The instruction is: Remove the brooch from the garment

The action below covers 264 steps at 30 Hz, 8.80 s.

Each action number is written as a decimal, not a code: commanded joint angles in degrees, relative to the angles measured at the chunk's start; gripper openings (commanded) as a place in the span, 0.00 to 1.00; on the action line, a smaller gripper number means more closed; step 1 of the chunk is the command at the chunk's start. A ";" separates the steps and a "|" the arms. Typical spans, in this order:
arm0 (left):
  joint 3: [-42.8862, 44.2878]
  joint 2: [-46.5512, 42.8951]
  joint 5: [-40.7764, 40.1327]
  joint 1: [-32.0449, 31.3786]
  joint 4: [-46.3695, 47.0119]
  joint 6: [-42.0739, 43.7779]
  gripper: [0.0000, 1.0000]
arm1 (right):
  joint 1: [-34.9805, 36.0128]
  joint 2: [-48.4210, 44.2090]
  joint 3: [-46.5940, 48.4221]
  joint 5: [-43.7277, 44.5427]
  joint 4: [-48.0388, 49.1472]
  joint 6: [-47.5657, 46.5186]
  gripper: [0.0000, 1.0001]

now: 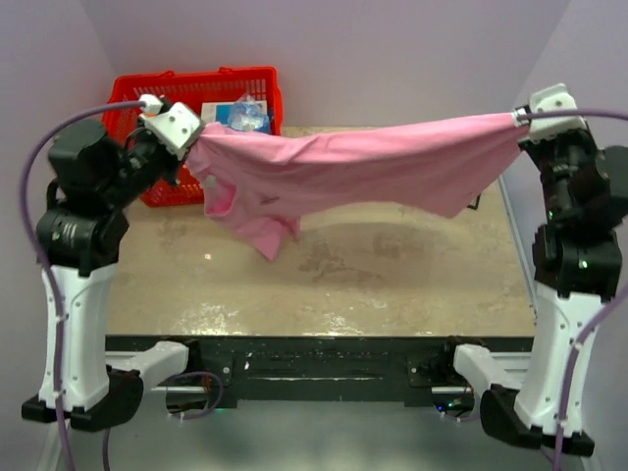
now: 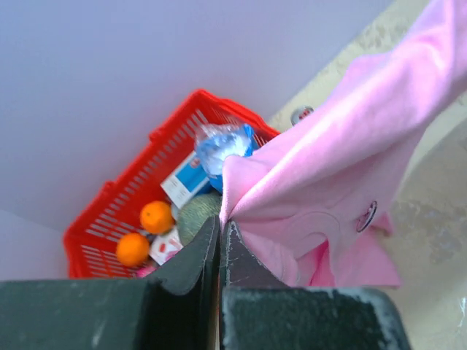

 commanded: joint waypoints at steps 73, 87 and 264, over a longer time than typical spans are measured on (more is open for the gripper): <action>-33.14 27.92 1.07 -13.85 10.09 2.47 0.74 | 28.51 40.20 -18.76 -20.23 11.38 36.40 0.01; -36.83 33.91 -3.59 -19.39 19.50 -8.69 1.00 | 29.65 41.61 -24.83 -18.47 11.99 37.64 0.00; -49.31 41.65 36.66 3.46 52.37 -51.15 0.00 | 54.53 62.27 -5.84 -13.38 11.21 39.06 0.00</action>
